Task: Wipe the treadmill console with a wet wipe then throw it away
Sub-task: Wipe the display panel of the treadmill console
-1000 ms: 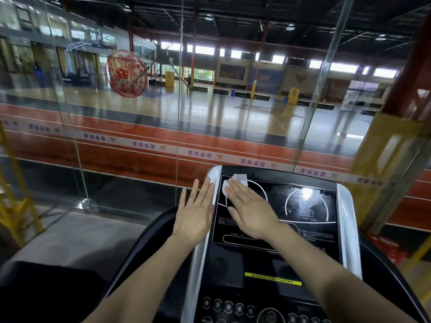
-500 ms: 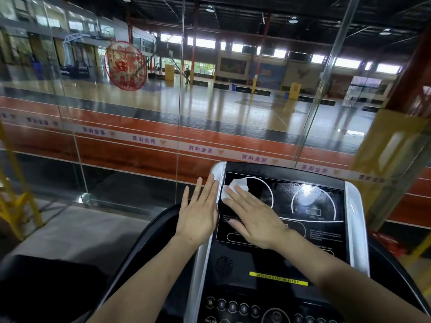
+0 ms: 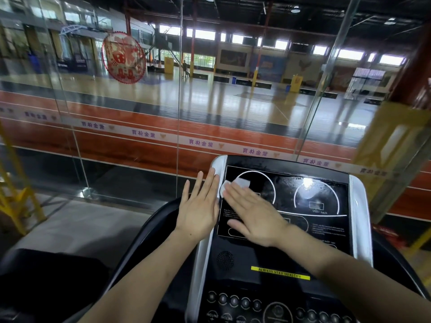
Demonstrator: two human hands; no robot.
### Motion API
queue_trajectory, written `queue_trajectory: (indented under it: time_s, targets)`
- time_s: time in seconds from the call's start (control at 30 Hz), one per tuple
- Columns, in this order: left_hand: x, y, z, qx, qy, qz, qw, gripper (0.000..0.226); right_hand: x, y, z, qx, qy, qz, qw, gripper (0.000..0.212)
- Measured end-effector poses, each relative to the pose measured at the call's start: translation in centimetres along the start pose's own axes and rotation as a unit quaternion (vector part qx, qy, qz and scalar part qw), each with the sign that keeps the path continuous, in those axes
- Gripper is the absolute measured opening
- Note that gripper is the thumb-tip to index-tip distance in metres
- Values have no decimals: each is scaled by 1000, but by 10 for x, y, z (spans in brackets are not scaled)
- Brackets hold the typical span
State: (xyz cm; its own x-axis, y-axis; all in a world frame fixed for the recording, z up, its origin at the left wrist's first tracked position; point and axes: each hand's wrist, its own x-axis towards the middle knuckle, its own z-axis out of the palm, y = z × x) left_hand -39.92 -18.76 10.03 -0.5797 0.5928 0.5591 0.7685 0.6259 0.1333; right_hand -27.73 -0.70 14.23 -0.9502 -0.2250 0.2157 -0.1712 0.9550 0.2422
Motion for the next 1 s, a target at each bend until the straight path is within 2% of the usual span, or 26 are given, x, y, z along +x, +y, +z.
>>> queue_trajectory:
  time_s: [0.13,0.27,0.33,0.47,0.53,0.73,0.93,1.0]
  targets:
    - [0,0,0,2,-3,-1,1000,64,-9,7,-4,-14,-27,-39,999,75]
    - [0,2,-1,13,-1,-5,1000,64,21,36,-30,-26,8,49,998,81]
    - [0,3,-1,16,0,-4,1000,65,18,30,-26,-18,5,54,998,82]
    - [1,4,-6,26,-8,-1,1000,70,-22,0,-1,-13,-20,-21,1000,78]
    - [2,8,-12,23,-13,-4,1000,71,-23,8,-3,-23,-21,-42,999,77]
    - [9,23,-15,8,-4,7,1000,68,5,41,-24,-22,29,64,997,79]
    - [8,24,-4,16,10,37,999,66,-45,24,3,-34,-6,-21,999,75]
    - [7,25,-4,29,16,44,999,66,-35,40,-6,-47,7,1,999,73]
